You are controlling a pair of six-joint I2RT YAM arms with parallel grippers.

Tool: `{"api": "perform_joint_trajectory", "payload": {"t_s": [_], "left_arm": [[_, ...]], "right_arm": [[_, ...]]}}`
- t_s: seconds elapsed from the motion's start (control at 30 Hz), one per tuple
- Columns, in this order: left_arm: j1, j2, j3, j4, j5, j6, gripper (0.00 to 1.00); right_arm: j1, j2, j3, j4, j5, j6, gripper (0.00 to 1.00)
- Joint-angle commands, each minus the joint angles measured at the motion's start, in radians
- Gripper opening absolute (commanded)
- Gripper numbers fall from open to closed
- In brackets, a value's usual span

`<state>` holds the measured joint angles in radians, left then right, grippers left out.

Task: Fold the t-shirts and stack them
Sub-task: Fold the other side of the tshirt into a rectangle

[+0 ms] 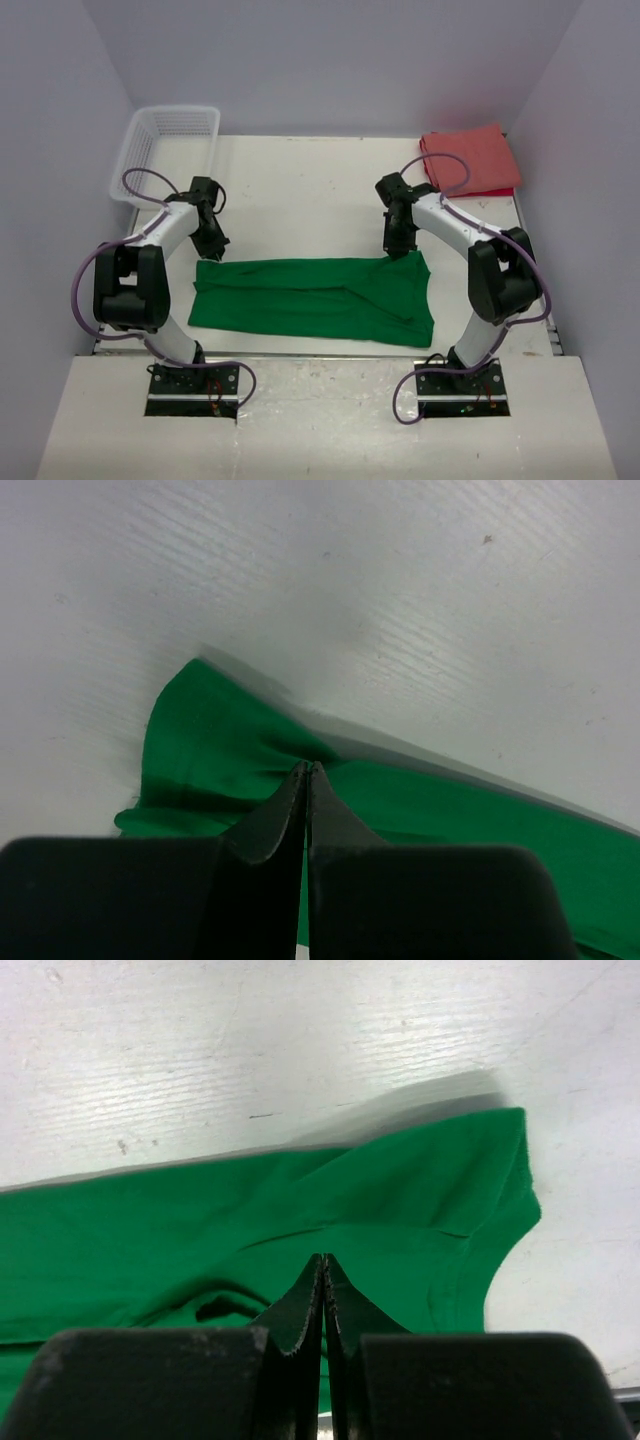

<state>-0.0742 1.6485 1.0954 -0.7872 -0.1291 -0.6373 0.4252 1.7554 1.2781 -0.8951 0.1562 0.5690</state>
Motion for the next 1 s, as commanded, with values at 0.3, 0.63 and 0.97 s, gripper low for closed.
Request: {"api": "perform_joint_trajectory", "payload": {"t_s": [0.3,0.63,0.97], "left_arm": [[0.004,-0.055,-0.037,-0.041,-0.058,0.028,0.0],[0.002,-0.121,-0.112,-0.053,-0.047,0.027,0.0],[0.004,0.022,-0.02,-0.043,-0.043,0.028,0.0]], "right_arm": [[0.027,-0.022,-0.023,0.053,-0.041,-0.015,0.0],[0.032,-0.043,-0.052,0.059,-0.03,-0.018,0.0],[0.032,-0.088,-0.046,0.041,-0.024,-0.018,0.0]]}}
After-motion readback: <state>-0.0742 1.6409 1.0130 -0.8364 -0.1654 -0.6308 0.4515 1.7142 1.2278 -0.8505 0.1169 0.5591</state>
